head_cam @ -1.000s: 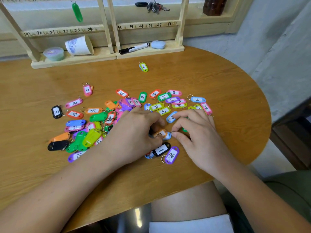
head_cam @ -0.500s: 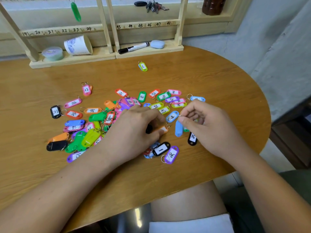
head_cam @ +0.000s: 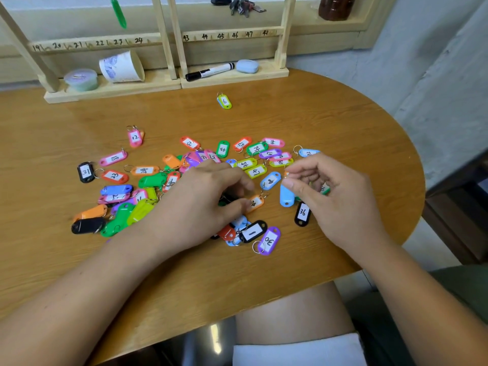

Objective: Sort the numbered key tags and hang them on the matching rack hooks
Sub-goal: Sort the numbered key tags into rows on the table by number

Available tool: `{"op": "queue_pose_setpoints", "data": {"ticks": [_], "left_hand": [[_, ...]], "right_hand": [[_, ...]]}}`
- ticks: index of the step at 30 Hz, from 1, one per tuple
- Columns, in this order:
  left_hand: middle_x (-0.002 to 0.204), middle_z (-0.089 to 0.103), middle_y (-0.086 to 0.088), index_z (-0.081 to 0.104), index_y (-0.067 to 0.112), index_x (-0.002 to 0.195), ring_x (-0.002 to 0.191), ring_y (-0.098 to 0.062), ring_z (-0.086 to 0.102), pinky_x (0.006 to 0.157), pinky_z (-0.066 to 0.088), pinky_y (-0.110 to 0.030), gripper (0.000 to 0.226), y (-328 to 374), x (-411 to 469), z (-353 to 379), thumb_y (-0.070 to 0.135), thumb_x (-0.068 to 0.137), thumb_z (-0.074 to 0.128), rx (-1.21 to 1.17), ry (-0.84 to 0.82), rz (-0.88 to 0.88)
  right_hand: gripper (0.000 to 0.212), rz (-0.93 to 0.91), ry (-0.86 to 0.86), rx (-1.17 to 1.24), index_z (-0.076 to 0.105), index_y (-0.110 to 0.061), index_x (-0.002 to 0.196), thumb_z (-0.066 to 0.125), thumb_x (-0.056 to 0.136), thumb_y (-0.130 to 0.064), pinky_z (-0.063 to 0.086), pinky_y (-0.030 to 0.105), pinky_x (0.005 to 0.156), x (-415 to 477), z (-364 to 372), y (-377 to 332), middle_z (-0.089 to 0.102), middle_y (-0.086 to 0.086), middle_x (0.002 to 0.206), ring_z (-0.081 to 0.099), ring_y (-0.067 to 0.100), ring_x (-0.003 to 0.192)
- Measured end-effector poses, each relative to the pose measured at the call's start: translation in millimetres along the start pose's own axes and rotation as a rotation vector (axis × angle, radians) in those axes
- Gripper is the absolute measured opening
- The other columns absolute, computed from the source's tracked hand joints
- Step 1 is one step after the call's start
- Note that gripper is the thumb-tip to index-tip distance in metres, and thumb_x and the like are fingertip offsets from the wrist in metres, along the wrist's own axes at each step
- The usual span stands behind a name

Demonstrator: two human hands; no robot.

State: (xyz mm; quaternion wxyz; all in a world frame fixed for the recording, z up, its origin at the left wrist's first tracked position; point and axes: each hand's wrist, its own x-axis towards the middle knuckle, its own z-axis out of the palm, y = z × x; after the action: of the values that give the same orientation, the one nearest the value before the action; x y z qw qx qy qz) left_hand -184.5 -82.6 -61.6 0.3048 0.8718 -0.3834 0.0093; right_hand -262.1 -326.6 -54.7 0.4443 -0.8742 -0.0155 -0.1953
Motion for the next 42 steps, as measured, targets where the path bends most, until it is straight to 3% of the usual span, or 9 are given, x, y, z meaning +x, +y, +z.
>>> {"op": "queue_pose_setpoints", "data": {"ticks": [5,10,15,20,26,33,37,42], "left_hand": [[0.094,0.068,0.019,0.072,0.034,0.113,0.098,-0.006,0.058,0.087,0.046,-0.023,0.021,-1,-2,0,0.035,0.093,0.079,0.009,-0.015,0.008],[0.096,0.068,0.019,0.072,0.033,0.113,0.1,-0.005,0.059,0.087,0.045,-0.021,0.021,-4,-1,-3,0.035,0.093,0.079,-0.006,-0.03,0.005],[0.1,0.066,0.018,0.072,0.035,0.113,0.103,-0.009,0.059,0.09,0.05,-0.033,0.023,-9,-2,-4,0.035,0.092,0.08,0.019,-0.022,0.001],[0.105,0.063,0.015,0.072,0.037,0.116,0.101,-0.012,0.053,0.091,0.047,-0.037,0.028,-11,-1,-7,0.043,0.089,0.076,0.062,0.003,-0.006],[0.113,0.056,0.013,0.069,0.043,0.122,0.105,-0.016,0.048,0.094,0.047,-0.047,0.038,-11,-2,-5,0.048,0.085,0.078,0.126,-0.023,-0.029],[0.116,0.047,0.02,0.065,0.044,0.125,0.109,-0.014,0.041,0.095,0.044,-0.05,0.043,-3,-2,4,0.055,0.086,0.079,0.173,0.012,-0.047],[0.116,0.044,0.022,0.065,0.042,0.125,0.108,-0.011,0.037,0.096,0.043,-0.048,0.04,-1,-2,4,0.055,0.089,0.075,0.168,0.043,-0.035],[0.116,0.055,0.016,0.067,0.04,0.117,0.108,-0.016,0.046,0.095,0.046,-0.051,0.029,-7,-1,0,0.055,0.093,0.064,0.127,0.054,-0.044]], "right_hand": [[0.009,-0.279,-0.008,-0.207,0.079,-0.015,0.098,0.083,0.092,-0.009,0.053,0.024,0.079,-25,3,0,0.074,-0.009,0.094,0.067,0.005,0.089],[0.021,-0.454,-0.136,-0.419,0.078,-0.012,0.1,0.072,0.092,0.006,0.053,0.038,0.085,-35,-3,19,0.072,-0.003,0.101,0.064,0.022,0.099],[0.033,-0.427,-0.167,-0.515,0.077,-0.015,0.104,0.062,0.085,0.009,0.051,0.046,0.087,-38,-9,25,0.071,-0.004,0.108,0.062,0.027,0.105],[0.04,-0.414,-0.133,-0.454,0.078,-0.013,0.106,0.057,0.082,0.012,0.048,0.045,0.09,-48,-10,22,0.073,-0.005,0.111,0.064,0.025,0.107],[0.036,-0.469,-0.254,-0.375,0.079,-0.014,0.114,0.053,0.092,0.0,0.047,0.044,0.09,-63,-2,12,0.075,-0.005,0.109,0.065,0.022,0.115],[0.041,-0.408,-0.149,-0.469,0.079,-0.015,0.115,0.058,0.085,0.003,0.046,0.044,0.095,-53,-10,22,0.076,-0.004,0.107,0.065,0.02,0.116],[0.039,-0.409,-0.142,-0.474,0.078,-0.015,0.114,0.059,0.086,0.004,0.044,0.045,0.093,-50,-9,21,0.073,-0.006,0.116,0.064,0.024,0.114],[0.023,-0.369,-0.201,-0.414,0.076,-0.02,0.123,0.066,0.103,-0.019,0.042,0.042,0.092,-53,11,2,0.064,-0.007,0.116,0.058,0.021,0.11]]}}
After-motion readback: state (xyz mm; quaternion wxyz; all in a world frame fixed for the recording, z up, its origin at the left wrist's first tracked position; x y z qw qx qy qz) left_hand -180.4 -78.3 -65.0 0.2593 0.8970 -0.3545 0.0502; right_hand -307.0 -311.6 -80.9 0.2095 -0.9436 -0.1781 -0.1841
